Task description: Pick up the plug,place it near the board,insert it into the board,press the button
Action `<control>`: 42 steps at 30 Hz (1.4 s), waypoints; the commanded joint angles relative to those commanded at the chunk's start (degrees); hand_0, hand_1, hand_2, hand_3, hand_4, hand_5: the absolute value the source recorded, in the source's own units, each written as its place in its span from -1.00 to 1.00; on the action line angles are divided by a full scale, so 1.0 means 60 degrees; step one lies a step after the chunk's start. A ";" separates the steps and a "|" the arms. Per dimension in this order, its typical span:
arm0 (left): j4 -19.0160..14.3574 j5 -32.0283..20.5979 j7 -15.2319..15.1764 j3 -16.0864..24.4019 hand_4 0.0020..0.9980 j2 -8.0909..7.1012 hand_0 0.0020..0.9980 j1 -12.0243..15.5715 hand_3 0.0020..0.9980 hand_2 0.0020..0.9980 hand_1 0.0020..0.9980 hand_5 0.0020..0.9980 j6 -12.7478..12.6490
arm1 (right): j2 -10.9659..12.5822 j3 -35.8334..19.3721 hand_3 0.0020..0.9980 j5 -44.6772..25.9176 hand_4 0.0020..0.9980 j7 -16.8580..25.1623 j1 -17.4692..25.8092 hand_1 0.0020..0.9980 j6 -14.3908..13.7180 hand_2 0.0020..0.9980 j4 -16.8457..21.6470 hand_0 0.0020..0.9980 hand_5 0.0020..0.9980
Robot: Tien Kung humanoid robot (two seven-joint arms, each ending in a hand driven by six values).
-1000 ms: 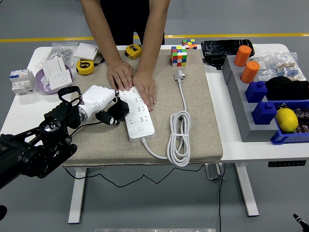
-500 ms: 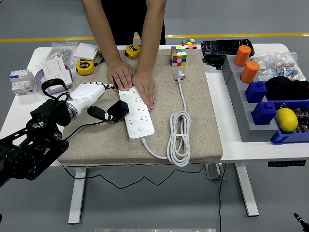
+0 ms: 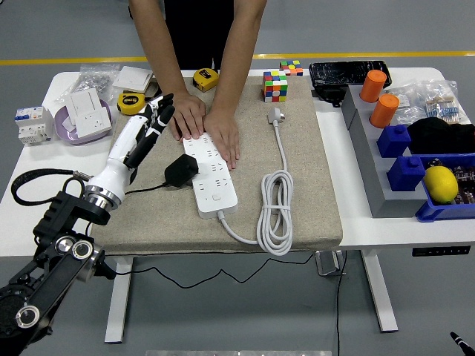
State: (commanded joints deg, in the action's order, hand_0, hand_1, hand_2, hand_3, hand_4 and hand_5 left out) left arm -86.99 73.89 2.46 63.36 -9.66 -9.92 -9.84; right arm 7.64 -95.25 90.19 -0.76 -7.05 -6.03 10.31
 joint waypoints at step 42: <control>0.1380 -0.0213 0.1076 -0.0930 1.00 -0.0314 1.00 -0.0499 0.85 0.87 0.98 1.00 0.0685 | 0.0034 -0.0100 0.58 0.0032 1.00 -0.0003 -0.0052 0.68 -0.0017 0.51 0.0000 1.00 0.66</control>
State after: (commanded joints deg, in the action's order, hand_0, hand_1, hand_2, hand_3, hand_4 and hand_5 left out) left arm -78.71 72.61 8.92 57.78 -11.54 -12.91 -5.74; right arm 7.84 -95.85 90.38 -0.78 -7.36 -6.14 10.31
